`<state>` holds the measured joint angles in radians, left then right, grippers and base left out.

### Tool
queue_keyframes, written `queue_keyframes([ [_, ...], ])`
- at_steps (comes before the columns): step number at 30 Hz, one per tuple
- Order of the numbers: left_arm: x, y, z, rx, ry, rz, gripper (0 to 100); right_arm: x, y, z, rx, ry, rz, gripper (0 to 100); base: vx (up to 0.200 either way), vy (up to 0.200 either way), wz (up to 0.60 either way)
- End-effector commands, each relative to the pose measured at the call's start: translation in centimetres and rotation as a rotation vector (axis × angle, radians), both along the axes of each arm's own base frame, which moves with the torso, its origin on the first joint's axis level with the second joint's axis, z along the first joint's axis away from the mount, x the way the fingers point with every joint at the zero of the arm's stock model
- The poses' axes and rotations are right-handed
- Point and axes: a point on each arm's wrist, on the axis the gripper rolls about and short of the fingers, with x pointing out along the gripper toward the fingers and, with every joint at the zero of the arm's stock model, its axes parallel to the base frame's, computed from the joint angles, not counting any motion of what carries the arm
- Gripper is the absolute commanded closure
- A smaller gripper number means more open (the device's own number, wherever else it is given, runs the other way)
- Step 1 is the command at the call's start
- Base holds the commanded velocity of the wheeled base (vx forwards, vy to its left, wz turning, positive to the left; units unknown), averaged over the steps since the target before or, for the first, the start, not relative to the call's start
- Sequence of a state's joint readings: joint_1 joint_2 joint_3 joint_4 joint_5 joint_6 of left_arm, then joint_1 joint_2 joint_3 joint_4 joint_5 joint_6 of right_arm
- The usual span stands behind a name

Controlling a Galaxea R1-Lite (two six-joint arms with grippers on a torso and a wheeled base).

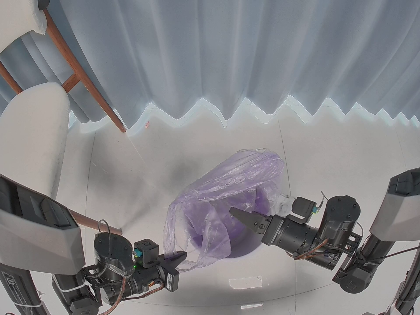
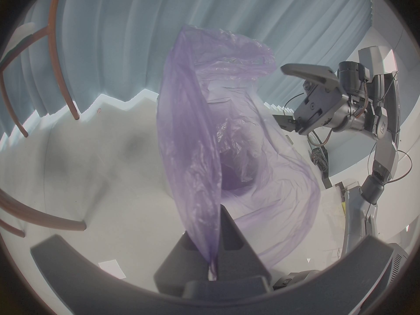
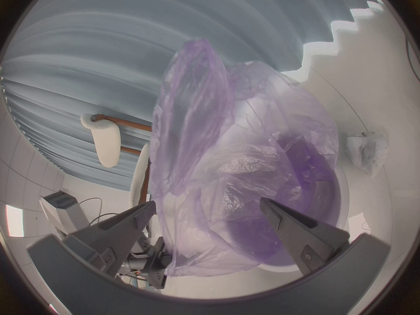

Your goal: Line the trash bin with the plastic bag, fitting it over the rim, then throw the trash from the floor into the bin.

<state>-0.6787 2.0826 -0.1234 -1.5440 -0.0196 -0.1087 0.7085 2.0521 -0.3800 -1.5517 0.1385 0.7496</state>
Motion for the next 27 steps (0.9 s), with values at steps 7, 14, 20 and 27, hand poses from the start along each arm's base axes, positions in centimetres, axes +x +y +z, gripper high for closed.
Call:
queue_keyframes([
  [7, -0.3, -0.2, 0.0, 0.004, 0.002, -0.016, 100, 1.3, 1.8, -0.3, 0.025, -0.034, -0.025, 0, 0.0, 0.0, 0.0],
  [14, -0.4, -0.2, 0.1, 0.002, -0.001, -0.016, 100, 2.0, 2.6, 0.1, 0.047, -0.058, -0.02, 0, 0.0, 0.0, 0.0],
  [20, -0.4, -0.1, 0.4, -0.006, -0.01, -0.016, 100, 2.8, 3.3, 0.4, 0.036, -0.047, -0.022, 0, 0.0, 0.0, 0.0],
  [27, -0.5, -0.1, 0.5, -0.008, -0.013, -0.016, 100, 3.5, 4.4, 0.7, 0.036, -0.047, -0.012, 0, 0.0, 0.0, 0.0],
])
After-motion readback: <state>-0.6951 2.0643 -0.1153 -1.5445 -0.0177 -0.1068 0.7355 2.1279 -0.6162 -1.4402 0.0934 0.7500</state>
